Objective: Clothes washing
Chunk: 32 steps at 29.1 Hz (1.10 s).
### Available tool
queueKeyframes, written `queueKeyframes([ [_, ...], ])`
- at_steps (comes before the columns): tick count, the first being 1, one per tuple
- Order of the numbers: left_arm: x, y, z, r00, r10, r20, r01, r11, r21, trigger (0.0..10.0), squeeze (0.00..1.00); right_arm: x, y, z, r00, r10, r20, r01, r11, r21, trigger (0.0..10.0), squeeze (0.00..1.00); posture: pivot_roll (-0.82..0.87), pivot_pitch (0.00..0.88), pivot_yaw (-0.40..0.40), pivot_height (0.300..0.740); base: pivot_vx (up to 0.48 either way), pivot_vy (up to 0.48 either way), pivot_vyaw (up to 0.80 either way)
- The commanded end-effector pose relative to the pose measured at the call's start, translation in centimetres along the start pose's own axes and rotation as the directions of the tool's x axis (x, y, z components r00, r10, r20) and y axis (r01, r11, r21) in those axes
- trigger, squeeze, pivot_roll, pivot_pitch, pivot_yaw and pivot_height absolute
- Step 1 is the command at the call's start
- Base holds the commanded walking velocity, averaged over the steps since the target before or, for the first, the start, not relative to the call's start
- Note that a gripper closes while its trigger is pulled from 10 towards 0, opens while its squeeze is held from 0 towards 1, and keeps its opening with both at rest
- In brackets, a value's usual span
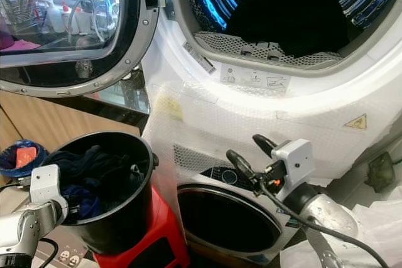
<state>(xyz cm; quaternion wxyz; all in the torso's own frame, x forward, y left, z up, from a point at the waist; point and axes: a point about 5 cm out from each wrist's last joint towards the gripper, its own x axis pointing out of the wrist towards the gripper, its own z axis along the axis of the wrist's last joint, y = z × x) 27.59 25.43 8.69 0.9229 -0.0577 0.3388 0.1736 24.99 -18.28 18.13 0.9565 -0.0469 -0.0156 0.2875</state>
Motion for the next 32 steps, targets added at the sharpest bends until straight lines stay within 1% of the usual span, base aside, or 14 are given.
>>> queueKeyframes([
  [1, -0.08, 0.07, 0.25, 1.000, 0.004, 0.006, -0.004, 1.000, 0.004, 0.0, 0.00, -0.17, -0.26, 0.72, 1.000, -0.010, 0.019, 0.010, 1.000, -0.013, 10.0, 0.00, 0.00, 0.101, -0.004, 0.740, 0.000, 0.000, 0.00],
  [32, -0.35, -0.20, 1.00, 0.999, -0.005, 0.044, 0.005, 1.000, 0.010, 0.0, 0.00, 0.03, -0.27, 0.70, 1.000, -0.007, 0.025, 0.007, 1.000, -0.004, 10.0, 0.00, 0.01, 0.079, -0.005, 0.740, 0.000, 0.000, 0.00],
])
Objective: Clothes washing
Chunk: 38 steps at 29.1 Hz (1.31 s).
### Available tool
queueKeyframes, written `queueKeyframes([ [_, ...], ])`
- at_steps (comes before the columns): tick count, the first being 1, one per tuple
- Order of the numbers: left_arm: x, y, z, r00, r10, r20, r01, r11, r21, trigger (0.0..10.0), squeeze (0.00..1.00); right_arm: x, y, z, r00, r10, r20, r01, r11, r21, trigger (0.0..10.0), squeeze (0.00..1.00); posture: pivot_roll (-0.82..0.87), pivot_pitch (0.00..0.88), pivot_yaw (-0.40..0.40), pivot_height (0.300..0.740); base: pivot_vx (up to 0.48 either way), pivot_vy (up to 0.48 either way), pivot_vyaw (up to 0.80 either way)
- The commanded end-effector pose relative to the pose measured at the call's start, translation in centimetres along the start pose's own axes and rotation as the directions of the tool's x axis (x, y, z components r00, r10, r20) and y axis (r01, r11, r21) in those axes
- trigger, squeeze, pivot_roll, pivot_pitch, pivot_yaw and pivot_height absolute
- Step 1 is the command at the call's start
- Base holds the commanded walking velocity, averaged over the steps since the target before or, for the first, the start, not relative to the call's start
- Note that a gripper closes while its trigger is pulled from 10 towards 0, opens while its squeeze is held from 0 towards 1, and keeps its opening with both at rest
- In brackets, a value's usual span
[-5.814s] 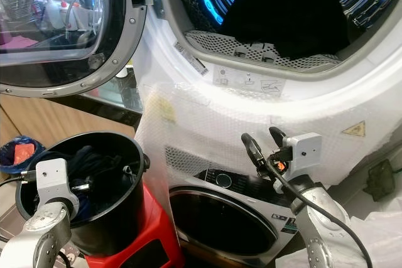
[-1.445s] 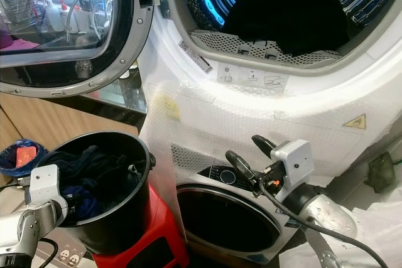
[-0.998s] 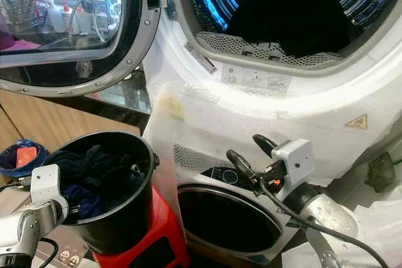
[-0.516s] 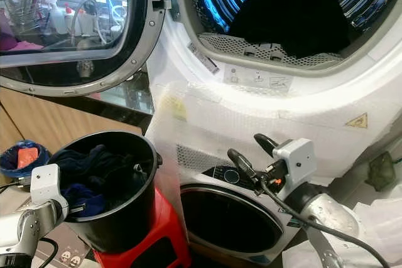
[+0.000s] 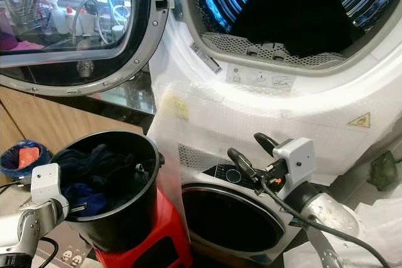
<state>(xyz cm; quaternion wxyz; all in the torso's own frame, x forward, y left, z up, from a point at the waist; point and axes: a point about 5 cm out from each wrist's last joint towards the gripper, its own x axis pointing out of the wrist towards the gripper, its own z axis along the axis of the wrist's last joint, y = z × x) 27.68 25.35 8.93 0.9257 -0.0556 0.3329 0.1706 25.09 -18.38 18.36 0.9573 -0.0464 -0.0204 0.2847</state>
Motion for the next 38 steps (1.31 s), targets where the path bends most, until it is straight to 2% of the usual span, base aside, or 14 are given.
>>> queueKeyframes([
  [1, -0.2, -0.1, 0.8, 0.999, 0.000, 0.035, -0.001, 1.000, 0.007, 0.0, 0.00, 0.0, -0.1, 0.5, 1.000, 0.000, 0.016, 0.000, 1.000, -0.001, 10.0, 0.00, 0.01, 0.076, -0.004, 0.740, 0.000, 0.000, 0.00],
  [9, -0.7, -0.2, 1.9, 0.995, 0.006, 0.100, -0.009, 0.999, 0.032, 0.0, 0.00, 0.0, -0.1, 0.4, 1.000, 0.002, 0.016, -0.002, 1.000, 0.002, 10.0, 0.00, 0.01, 0.076, -0.004, 0.740, 0.000, 0.000, 0.00],
  [13, -1.4, -0.4, 3.6, 0.979, 0.005, 0.205, -0.018, 0.998, 0.058, 0.0, 0.00, 0.0, -0.1, 0.4, 1.000, 0.001, 0.016, -0.001, 1.000, 0.003, 10.0, 0.00, 0.01, 0.077, -0.002, 0.740, 0.000, 0.000, 0.00],
  [15, -2.1, -0.6, 5.1, 0.951, 0.005, 0.308, -0.022, 0.998, 0.051, 0.0, 0.00, 0.0, -0.1, 0.3, 1.000, -0.002, 0.016, 0.002, 1.000, 0.005, 10.0, 0.00, 0.01, 0.080, -0.001, 0.740, 0.000, 0.000, 0.00],
  [16, -2.8, -0.9, 6.2, 0.927, -0.010, 0.375, 0.000, 1.000, 0.027, 2.2, 0.00, 0.1, -0.1, 0.3, 1.000, -0.003, 0.016, 0.003, 1.000, 0.004, 10.0, 0.00, 0.01, 0.080, -0.001, 0.740, 0.000, 0.000, 0.00],
  [17, -3.1, -1.0, 6.8, 0.909, -0.014, 0.416, 0.005, 1.000, 0.023, 10.0, 0.00, 0.1, -0.1, 0.3, 1.000, -0.004, 0.016, 0.004, 1.000, 0.004, 10.0, 0.00, 0.01, 0.080, -0.001, 0.740, 0.000, 0.000, 0.00],
  [21, -5.0, -1.9, 8.9, 0.828, -0.052, 0.558, 0.037, 0.999, 0.038, 10.0, 0.00, 0.2, -0.1, 0.3, 1.000, -0.007, 0.019, 0.007, 1.000, 0.007, 10.0, 0.00, 0.02, 0.081, 0.001, 0.740, 0.000, 0.000, 0.00],
  [23, -5.2, -2.0, 9.1, 0.816, -0.055, 0.575, 0.036, 0.998, 0.044, 10.0, 0.00, 0.2, -0.1, 0.3, 1.000, -0.007, 0.019, 0.007, 1.000, 0.008, 10.0, 0.00, 0.02, 0.081, 0.001, 0.740, 0.000, 0.000, 0.00],
  [26, -6.4, -3.4, 9.8, 0.752, -0.153, 0.641, 0.101, 0.988, 0.116, 10.0, 0.00, 0.3, 0.0, 0.2, 1.000, -0.008, 0.023, 0.008, 1.000, 0.013, 10.0, 0.00, 0.02, 0.081, 0.003, 0.740, 0.000, 0.000, 0.00],
  [30, -8.1, -5.7, 10.1, 0.626, -0.331, 0.706, 0.177, 0.942, 0.285, 10.0, 0.00, 0.4, 0.0, 0.1, 0.999, -0.023, 0.027, 0.023, 0.999, 0.022, 10.0, 0.00, 0.02, 0.077, 0.004, 0.740, 0.000, 0.000, 0.00],
  [31, -8.1, -5.7, 10.1, 0.626, -0.331, 0.706, 0.177, 0.942, 0.285, 10.0, 0.00, 0.4, 0.0, 0.1, 0.999, -0.023, 0.027, 0.023, 0.999, 0.022, 10.0, 0.00, 0.02, 0.077, 0.004, 0.740, 0.000, 0.000, 0.00],
  [35, -9.2, -7.2, 9.8, 0.534, -0.450, 0.716, 0.178, 0.887, 0.426, 10.0, 0.00, 0.6, 0.0, 0.0, 0.997, -0.068, 0.041, 0.066, 0.996, 0.053, 10.0, 0.00, 0.01, 0.075, 0.004, 0.740, 0.000, 0.000, 0.00],
  [36, -9.2, -7.2, 9.8, 0.534, -0.450, 0.716, 0.178, 0.887, 0.426, 10.0, 0.00, 0.6, 0.0, 0.0, 0.997, -0.068, 0.041, 0.066, 0.996, 0.053, 10.0, 0.00, 0.01, 0.075, 0.004, 0.740, 0.000, 0.000, 0.00],
  [38, -9.9, -8.1, 9.4, 0.470, -0.520, 0.713, 0.162, 0.845, 0.510, 10.0, 0.00, 0.8, -0.1, -0.3, 0.993, -0.110, 0.043, 0.107, 0.992, 0.069, 10.0, 0.00, 0.01, 0.064, 0.003, 0.740, 0.000, 0.000, 0.00],
])
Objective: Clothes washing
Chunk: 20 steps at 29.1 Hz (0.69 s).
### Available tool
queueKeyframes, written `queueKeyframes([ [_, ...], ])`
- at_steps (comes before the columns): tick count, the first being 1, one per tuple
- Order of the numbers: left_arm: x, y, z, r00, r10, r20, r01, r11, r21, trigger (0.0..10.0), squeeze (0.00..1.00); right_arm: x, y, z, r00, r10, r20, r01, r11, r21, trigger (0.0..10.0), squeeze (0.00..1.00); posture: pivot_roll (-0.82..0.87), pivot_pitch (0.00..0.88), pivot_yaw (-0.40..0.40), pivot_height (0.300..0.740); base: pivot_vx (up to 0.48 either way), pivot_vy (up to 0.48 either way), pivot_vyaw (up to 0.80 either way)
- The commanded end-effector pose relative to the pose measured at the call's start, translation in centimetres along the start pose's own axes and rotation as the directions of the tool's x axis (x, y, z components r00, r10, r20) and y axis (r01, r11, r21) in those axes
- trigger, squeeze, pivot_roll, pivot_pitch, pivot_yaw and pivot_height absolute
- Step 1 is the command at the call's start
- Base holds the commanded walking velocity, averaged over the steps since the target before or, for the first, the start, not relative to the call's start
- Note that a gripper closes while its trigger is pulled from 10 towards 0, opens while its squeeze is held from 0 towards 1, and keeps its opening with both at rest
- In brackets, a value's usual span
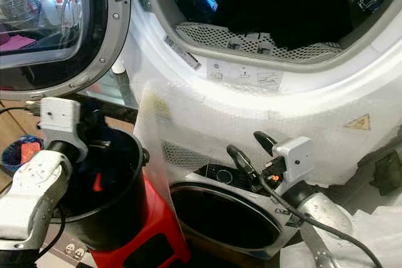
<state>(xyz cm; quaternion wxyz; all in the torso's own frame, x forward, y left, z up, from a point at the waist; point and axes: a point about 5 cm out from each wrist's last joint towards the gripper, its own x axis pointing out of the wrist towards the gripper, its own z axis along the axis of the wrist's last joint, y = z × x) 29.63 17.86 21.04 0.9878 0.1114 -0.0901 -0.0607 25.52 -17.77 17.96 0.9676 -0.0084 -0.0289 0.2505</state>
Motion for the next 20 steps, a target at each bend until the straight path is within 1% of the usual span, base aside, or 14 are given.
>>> queueKeyframes([
  [1, -0.4, -0.9, 1.7, 0.991, -0.074, 0.108, 0.066, 0.995, 0.079, 10.0, 0.00, 0.3, -0.4, 0.1, 0.999, -0.051, 0.016, 0.051, 0.999, 0.003, 10.0, 0.00, 0.01, 0.062, 0.004, 0.740, 0.000, 0.000, 0.00],
  [2, -0.4, -1.2, 1.7, 0.989, -0.101, 0.112, 0.092, 0.992, 0.085, 10.0, 0.00, 0.4, -0.5, -0.1, 0.997, -0.073, 0.014, 0.073, 0.997, 0.020, 10.0, 0.00, 0.01, 0.062, 0.004, 0.740, 0.000, 0.000, 0.00],
  [4, -0.5, -1.5, 1.7, 0.986, -0.119, 0.121, 0.108, 0.990, 0.094, 10.0, 0.00, 0.6, -0.7, -0.2, 0.994, -0.109, 0.018, 0.109, 0.994, 0.028, 10.0, 0.00, 0.01, 0.062, 0.004, 0.740, 0.000, 0.000, 0.00],
  [8, -0.4, -1.7, 1.2, 0.987, -0.113, 0.111, 0.107, 0.992, 0.061, 10.0, 0.00, 0.9, -0.9, -0.6, 0.984, -0.173, 0.029, 0.172, 0.985, 0.030, 10.0, 0.00, 0.01, 0.051, 0.005, 0.740, 0.000, 0.000, 0.00],
  [10, -0.4, -1.9, 1.0, 0.987, -0.116, 0.114, 0.108, 0.992, 0.071, 10.0, 0.00, 1.0, -1.1, -0.8, 0.978, -0.205, 0.030, 0.204, 0.978, 0.045, 10.0, 0.00, 0.01, 0.045, 0.005, 0.740, 0.000, 0.000, 0.00],
  [11, -0.5, -2.2, 0.9, 0.985, -0.127, 0.114, 0.119, 0.990, 0.071, 10.0, 0.00, 1.2, -1.2, -1.0, 0.968, -0.247, 0.037, 0.244, 0.968, 0.065, 10.0, 0.00, 0.01, 0.040, 0.004, 0.740, 0.000, 0.000, 0.00],
  [12, -0.5, -2.3, 0.8, 0.985, -0.130, 0.117, 0.122, 0.990, 0.071, 10.0, 0.00, 1.2, -1.2, -1.1, 0.964, -0.262, 0.041, 0.258, 0.963, 0.076, 10.0, 0.00, 0.01, 0.040, 0.004, 0.740, 0.000, 0.000, 0.00],
  [14, -0.5, -2.6, 0.8, 0.982, -0.146, 0.120, 0.140, 0.988, 0.059, 10.0, 0.00, 1.3, -1.4, -1.1, 0.956, -0.288, 0.051, 0.282, 0.955, 0.094, 10.0, 0.00, 0.01, 0.033, 0.005, 0.740, 0.000, 0.000, 0.00],
  [15, -0.5, -2.7, 0.7, 0.981, -0.154, 0.121, 0.148, 0.987, 0.057, 10.0, 0.00, 1.4, -1.4, -1.2, 0.951, -0.304, 0.053, 0.297, 0.948, 0.113, 10.0, 0.00, 0.01, 0.032, 0.004, 0.740, 0.000, 0.000, 0.00],
  [16, -0.6, -3.0, 0.8, 0.978, -0.162, 0.133, 0.157, 0.986, 0.047, 10.0, 0.00, 1.5, -1.4, -1.2, 0.945, -0.321, 0.063, 0.309, 0.939, 0.152, 10.0, 0.00, 0.01, 0.029, 0.004, 0.740, 0.000, 0.000, 0.00],
  [20, -0.6, -3.6, 0.8, 0.972, -0.189, 0.143, 0.188, 0.982, 0.021, 10.0, 0.00, 1.6, -1.2, -1.1, 0.938, -0.333, 0.100, 0.312, 0.933, 0.181, 10.0, 0.00, 0.01, 0.019, 0.007, 0.740, 0.000, 0.000, 0.00],
])
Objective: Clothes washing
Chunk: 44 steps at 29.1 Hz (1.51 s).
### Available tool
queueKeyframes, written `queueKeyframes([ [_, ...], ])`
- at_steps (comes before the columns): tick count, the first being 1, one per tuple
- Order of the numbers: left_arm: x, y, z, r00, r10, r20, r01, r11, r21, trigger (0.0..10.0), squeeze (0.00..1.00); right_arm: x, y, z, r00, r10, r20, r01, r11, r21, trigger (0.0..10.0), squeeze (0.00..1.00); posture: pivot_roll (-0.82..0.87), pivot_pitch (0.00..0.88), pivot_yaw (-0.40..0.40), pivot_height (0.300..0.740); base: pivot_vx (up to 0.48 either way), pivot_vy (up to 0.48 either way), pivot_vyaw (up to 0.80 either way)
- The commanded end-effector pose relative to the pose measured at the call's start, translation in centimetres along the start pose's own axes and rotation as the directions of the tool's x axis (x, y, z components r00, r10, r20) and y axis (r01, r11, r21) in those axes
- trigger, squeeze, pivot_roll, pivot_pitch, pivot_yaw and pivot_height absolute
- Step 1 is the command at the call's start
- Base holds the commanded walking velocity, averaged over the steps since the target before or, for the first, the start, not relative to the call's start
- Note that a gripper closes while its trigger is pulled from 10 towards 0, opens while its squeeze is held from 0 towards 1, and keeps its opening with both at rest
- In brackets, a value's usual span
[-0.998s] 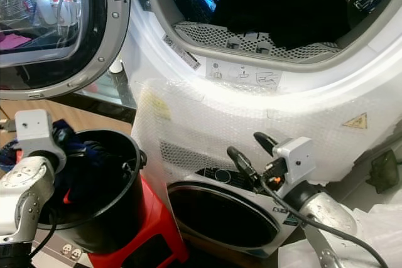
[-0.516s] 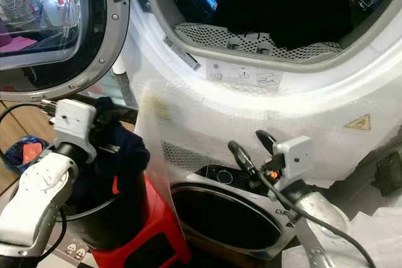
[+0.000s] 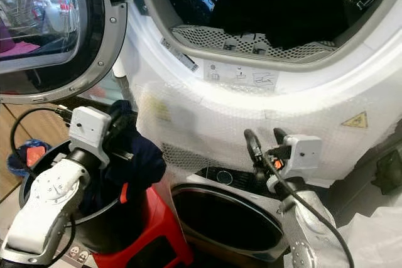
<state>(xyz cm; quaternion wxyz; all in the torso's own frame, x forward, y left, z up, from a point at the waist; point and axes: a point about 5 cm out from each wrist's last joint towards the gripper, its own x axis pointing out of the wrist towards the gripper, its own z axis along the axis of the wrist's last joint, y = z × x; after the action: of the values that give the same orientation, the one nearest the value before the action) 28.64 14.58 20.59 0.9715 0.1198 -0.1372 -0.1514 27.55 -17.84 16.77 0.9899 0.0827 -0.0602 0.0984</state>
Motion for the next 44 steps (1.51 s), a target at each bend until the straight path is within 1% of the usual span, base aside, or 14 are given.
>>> queueKeyframes([
  [1, 0.1, -0.3, 0.5, 0.999, -0.029, 0.034, 0.029, 1.000, -0.011, 10.0, 0.00, 0.1, -0.2, 0.2, 0.999, -0.019, 0.032, 0.018, 1.000, 0.016, 10.0, 0.00, 0.01, 0.019, 0.007, 0.740, 0.000, 0.000, 0.00],
  [3, 0.1, -0.4, 0.6, 0.998, -0.039, 0.039, 0.040, 0.999, -0.023, 10.0, 0.00, 0.1, -0.2, 0.2, 0.999, -0.023, 0.036, 0.023, 1.000, 0.014, 10.0, 0.00, 0.01, 0.016, 0.008, 0.740, 0.000, 0.000, 0.00],
  [7, 0.5, -0.3, 1.5, 0.996, -0.050, 0.077, 0.051, 0.999, -0.017, 10.0, 0.00, 0.3, -0.3, 0.3, 0.997, -0.038, 0.064, 0.036, 0.999, 0.029, 10.0, 0.00, 0.01, 0.013, 0.011, 0.740, 0.000, 0.000, 0.00],
  [11, 0.7, -0.3, 1.8, 0.994, -0.060, 0.096, 0.060, 0.998, 0.004, 10.0, 0.00, 0.4, -0.2, 0.4, 0.996, -0.044, 0.079, 0.041, 0.998, 0.041, 10.0, 0.00, 0.01, 0.013, 0.011, 0.740, 0.000, 0.000, 0.00],
  [14, 0.6, -0.6, 2.0, 0.989, -0.090, 0.114, 0.087, 0.996, 0.028, 10.0, 0.00, 0.4, -0.3, 0.4, 0.995, -0.050, 0.084, 0.046, 0.998, 0.039, 10.0, 0.00, 0.01, 0.015, 0.011, 0.740, 0.000, 0.000, 0.00],
  [19, 0.6, -0.6, 1.4, 0.993, -0.078, 0.089, 0.076, 0.997, 0.024, 10.0, 0.00, 0.5, -0.4, 0.4, 0.994, -0.059, 0.096, 0.055, 0.998, 0.038, 10.0, 0.00, 0.00, 0.021, 0.010, 0.740, 0.000, 0.000, 0.00],
  [23, 0.8, -0.4, 1.3, 0.994, -0.064, 0.085, 0.064, 0.998, 0.005, 10.0, 0.00, 0.5, -0.4, 0.5, 0.993, -0.063, 0.098, 0.060, 0.998, 0.036, 10.0, 0.00, 0.00, 0.025, 0.010, 0.740, 0.000, 0.000, 0.00],
  [44, 0.9, -0.3, 1.1, 0.995, -0.059, 0.079, 0.060, 0.998, 0.001, 10.0, 0.00, 0.4, -0.4, 0.4, 0.992, -0.074, 0.104, 0.070, 0.997, 0.045, 10.0, 0.00, 0.00, 0.029, 0.013, 0.740, 0.000, 0.000, 0.00],
])
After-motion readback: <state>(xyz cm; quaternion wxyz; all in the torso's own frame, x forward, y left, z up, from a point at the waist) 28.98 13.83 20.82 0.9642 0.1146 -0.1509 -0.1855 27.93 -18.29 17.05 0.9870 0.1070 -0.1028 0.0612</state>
